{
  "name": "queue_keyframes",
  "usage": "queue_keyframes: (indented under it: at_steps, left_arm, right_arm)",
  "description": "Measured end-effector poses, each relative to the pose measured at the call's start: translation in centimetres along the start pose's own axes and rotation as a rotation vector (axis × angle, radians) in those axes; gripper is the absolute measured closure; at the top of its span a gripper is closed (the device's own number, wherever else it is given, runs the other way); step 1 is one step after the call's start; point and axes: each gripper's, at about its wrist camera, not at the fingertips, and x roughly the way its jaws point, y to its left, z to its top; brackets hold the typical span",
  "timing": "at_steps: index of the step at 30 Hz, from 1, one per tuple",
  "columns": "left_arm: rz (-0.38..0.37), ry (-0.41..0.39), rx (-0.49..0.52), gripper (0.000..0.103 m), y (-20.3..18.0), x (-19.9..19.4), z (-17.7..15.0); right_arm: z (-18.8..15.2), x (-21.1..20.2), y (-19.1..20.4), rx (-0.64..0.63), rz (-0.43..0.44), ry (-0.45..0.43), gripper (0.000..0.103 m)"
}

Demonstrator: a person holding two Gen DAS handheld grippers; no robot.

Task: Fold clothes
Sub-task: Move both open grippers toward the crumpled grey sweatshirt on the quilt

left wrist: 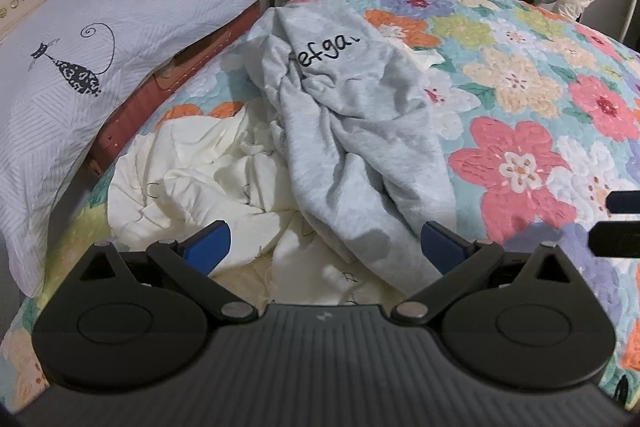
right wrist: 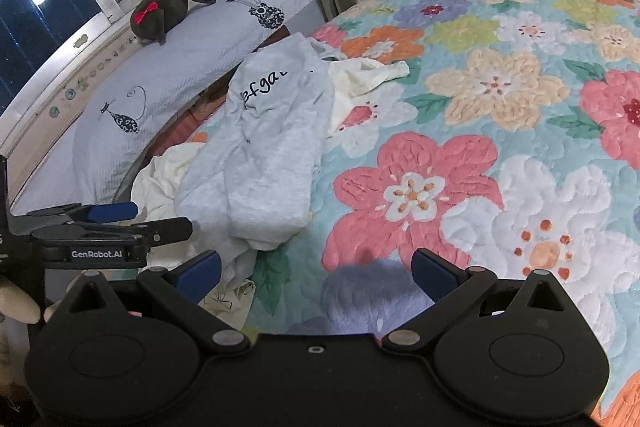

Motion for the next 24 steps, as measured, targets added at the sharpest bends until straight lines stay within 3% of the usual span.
queue_keyframes:
  at_steps: [7,15,17,21,24]
  left_arm:
    - [0.024,-0.034,0.045,0.0,-0.1,0.2,-0.1]
    - [-0.062,-0.036,-0.02,0.004,0.8,1.0,-0.4]
    - [-0.064,-0.045,-0.022,0.011,0.8,1.2,-0.6]
    - [-0.116,-0.116,0.11,0.026,-0.5,1.1,-1.4]
    - [-0.075,-0.1,0.126,0.044,-0.8,2.2,-1.8]
  right_arm:
    - [0.6,-0.3,0.2,-0.053,-0.02,-0.027,0.0]
    - [1.5,0.8,1.0,-0.141,-0.011,-0.038,0.005]
    - [1.8,1.6,1.1,-0.166,0.002,-0.024,0.008]
    - [2.3,3.2,1.8,-0.238,0.037,-0.014,0.012]
    - [2.6,4.2,2.4,-0.299,0.059,-0.009,0.013]
